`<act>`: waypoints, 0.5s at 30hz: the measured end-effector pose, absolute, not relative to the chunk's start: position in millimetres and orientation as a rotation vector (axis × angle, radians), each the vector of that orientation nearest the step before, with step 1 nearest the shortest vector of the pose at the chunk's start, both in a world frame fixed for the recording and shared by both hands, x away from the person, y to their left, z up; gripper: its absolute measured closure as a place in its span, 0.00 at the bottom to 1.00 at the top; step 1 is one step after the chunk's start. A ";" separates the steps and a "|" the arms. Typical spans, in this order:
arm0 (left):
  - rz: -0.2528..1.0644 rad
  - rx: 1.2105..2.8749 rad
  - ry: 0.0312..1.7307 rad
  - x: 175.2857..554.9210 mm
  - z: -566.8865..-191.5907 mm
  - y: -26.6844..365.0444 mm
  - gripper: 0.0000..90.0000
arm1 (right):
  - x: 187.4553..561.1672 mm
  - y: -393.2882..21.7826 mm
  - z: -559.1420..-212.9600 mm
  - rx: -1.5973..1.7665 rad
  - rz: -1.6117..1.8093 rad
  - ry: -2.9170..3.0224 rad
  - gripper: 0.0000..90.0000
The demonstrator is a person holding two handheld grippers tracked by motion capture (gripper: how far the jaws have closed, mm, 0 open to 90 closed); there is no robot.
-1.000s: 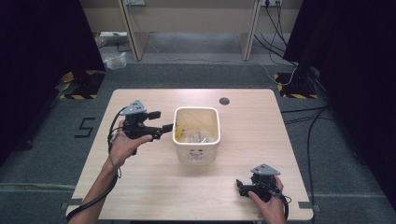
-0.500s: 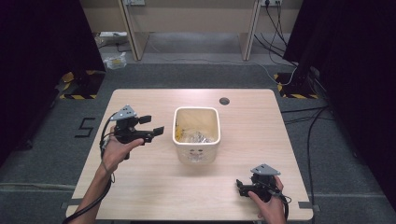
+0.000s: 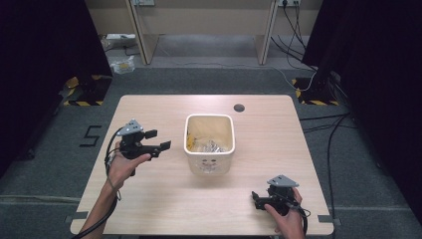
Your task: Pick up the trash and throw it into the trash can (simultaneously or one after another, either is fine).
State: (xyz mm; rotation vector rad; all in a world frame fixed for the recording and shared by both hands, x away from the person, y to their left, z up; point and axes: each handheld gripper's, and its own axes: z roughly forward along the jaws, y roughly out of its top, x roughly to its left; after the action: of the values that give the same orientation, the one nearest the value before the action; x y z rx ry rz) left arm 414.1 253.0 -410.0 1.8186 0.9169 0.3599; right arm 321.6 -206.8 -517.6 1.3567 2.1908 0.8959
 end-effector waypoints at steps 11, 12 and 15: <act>0.350 1.841 0.949 409.1 -439.1 259.4 0.26 | 321.5 -206.8 -517.6 1.357 0.896 2.191 0.05; 0.347 1.847 0.955 408.7 -442.4 259.8 0.26 | 321.6 -206.8 -517.6 1.356 0.897 2.190 0.05; 0.338 1.869 0.966 407.0 -455.5 260.3 0.25 | 321.6 -206.7 -517.6 1.356 0.897 2.190 0.05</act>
State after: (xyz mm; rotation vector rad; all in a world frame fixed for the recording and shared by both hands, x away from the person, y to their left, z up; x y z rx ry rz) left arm 407.0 260.3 -455.5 1.8688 0.9663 0.3382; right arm 321.6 -206.7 -517.6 1.3564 2.1901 0.8967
